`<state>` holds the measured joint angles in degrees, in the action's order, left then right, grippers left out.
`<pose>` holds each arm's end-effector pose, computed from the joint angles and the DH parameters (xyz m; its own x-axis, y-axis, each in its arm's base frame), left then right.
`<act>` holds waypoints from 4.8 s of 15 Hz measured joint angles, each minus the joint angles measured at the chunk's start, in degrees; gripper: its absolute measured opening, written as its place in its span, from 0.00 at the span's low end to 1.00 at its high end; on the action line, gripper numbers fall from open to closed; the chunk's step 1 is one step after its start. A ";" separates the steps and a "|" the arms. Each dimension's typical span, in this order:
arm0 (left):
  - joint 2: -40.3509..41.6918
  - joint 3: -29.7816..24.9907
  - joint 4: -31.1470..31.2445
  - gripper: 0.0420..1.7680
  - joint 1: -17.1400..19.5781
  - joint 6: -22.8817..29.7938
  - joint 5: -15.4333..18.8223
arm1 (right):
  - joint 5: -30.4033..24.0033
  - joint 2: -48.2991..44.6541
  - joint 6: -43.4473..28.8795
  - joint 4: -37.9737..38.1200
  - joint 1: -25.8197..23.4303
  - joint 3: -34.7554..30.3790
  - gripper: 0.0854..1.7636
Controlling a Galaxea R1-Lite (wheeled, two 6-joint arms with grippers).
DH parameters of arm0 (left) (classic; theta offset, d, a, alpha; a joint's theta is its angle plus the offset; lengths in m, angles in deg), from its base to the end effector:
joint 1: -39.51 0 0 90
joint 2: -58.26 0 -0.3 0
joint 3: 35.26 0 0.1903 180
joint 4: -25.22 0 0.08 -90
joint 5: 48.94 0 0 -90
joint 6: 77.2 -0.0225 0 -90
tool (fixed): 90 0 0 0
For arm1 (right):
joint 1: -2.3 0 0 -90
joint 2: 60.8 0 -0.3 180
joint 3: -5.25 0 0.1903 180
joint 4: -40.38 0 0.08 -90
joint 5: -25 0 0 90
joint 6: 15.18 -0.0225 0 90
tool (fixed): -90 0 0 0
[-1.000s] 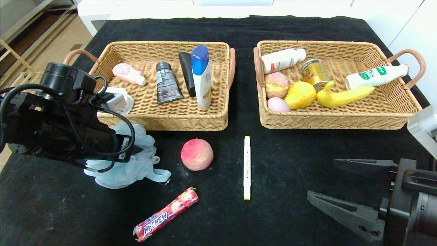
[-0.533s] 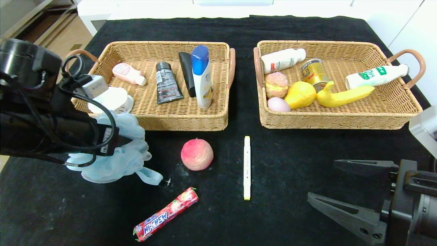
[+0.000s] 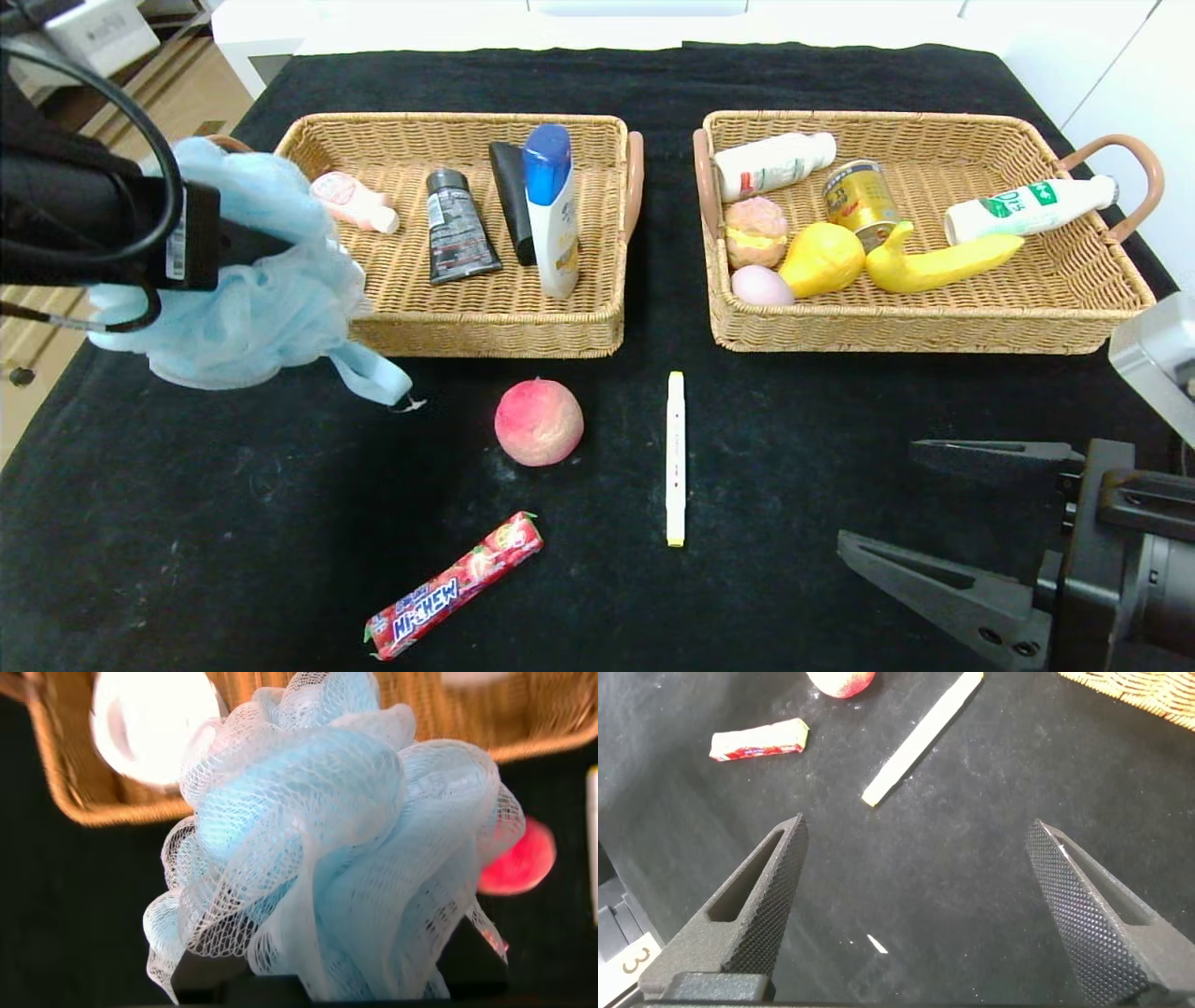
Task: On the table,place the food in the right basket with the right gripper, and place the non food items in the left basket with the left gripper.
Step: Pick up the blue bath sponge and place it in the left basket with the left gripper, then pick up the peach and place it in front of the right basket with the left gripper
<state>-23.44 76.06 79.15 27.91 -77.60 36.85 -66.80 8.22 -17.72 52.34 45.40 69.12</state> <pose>0.2114 -0.0417 0.3487 0.9051 -0.1108 -0.4106 0.1378 0.9898 0.0366 0.1310 0.1236 0.2329 0.6760 0.6756 -0.2941 -0.6946 0.7175 0.0516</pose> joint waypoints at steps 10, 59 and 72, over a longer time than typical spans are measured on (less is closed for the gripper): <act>-14.67 24.22 -3.69 0.39 1.66 -0.17 -0.09 | 0.06 -0.23 0.00 -0.11 -0.06 0.09 0.97; 0.54 -3.84 -11.58 0.96 -7.74 1.80 -1.90 | 0.22 -3.04 0.45 0.17 2.12 -0.05 0.97; -0.10 -13.70 -11.76 0.97 -21.60 2.41 -8.30 | 0.41 -3.25 0.45 0.22 2.04 0.41 0.97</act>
<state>-23.54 62.36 67.38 6.31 -75.19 28.55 -66.38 4.97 -17.27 52.56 47.44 69.54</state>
